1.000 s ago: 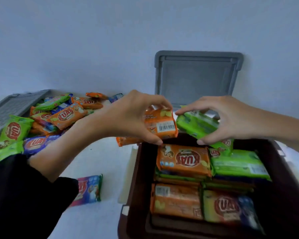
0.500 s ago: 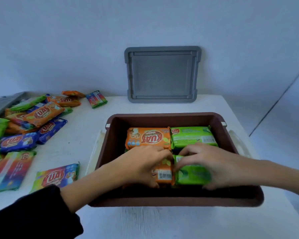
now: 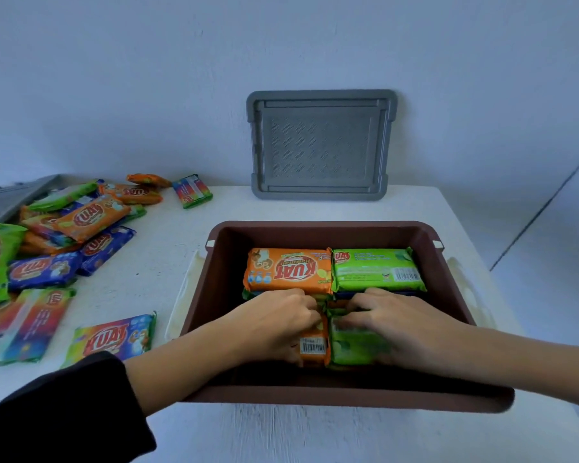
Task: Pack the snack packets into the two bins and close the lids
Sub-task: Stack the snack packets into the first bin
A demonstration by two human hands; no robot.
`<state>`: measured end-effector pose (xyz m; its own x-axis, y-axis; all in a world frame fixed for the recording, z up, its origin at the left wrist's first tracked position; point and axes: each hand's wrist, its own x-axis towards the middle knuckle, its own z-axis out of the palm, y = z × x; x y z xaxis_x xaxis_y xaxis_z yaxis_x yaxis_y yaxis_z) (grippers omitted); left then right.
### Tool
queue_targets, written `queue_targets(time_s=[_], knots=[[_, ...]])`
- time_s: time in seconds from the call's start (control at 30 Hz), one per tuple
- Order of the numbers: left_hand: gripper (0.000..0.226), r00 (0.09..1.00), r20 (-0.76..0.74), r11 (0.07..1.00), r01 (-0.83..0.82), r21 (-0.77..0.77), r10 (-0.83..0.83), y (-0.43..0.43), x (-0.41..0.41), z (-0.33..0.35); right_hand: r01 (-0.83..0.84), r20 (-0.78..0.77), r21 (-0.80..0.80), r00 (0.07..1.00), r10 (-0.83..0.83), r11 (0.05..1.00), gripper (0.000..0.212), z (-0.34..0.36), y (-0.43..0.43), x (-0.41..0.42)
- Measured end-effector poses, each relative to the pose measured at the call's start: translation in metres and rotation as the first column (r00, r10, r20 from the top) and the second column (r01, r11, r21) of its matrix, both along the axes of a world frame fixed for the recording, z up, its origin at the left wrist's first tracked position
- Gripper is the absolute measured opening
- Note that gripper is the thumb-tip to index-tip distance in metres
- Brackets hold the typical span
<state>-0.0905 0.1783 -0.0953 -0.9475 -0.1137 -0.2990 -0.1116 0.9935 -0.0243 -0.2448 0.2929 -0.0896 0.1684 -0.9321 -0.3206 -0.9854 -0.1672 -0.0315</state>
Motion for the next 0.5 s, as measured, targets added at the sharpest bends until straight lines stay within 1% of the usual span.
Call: queue_targets(time_s=[0.13,0.2,0.27,0.37,0.43,0.5], knots=[[0.058,1.0,0.002,1.0,0.011,0.013,-0.011,-0.003,-0.001,-0.003,-0.007,-0.005,0.014,1.0,0.007,1.0,0.056,0.0,-0.002,0.0],[0.056,1.0,0.005,1.0,0.008,0.029,-0.009,-0.004,-0.002,-0.002,0.007,0.025,-0.015,1.0,-0.007,1.0,0.053,0.002,-0.004,-0.001],[0.051,1.0,-0.029,0.997,-0.005,0.08,0.007,-0.006,-0.002,0.0,0.018,0.065,-0.06,0.998,-0.014,0.998,0.049,0.006,-0.007,-0.001],[0.036,0.974,-0.207,0.97,-0.036,0.24,0.087,-0.013,0.003,0.01,0.043,0.166,-0.137,0.986,-0.02,0.99,0.042,0.018,-0.014,0.0],[0.025,0.932,-0.332,0.945,-0.034,0.325,0.148,-0.019,0.009,0.023,0.059,0.214,-0.21,0.977,-0.013,0.976,0.038,0.031,-0.023,0.001],[0.018,0.874,-0.435,0.929,-0.045,0.368,0.215,-0.028,0.018,0.039,0.084,0.263,-0.279,0.965,-0.008,0.957,0.035,0.044,-0.037,0.004]])
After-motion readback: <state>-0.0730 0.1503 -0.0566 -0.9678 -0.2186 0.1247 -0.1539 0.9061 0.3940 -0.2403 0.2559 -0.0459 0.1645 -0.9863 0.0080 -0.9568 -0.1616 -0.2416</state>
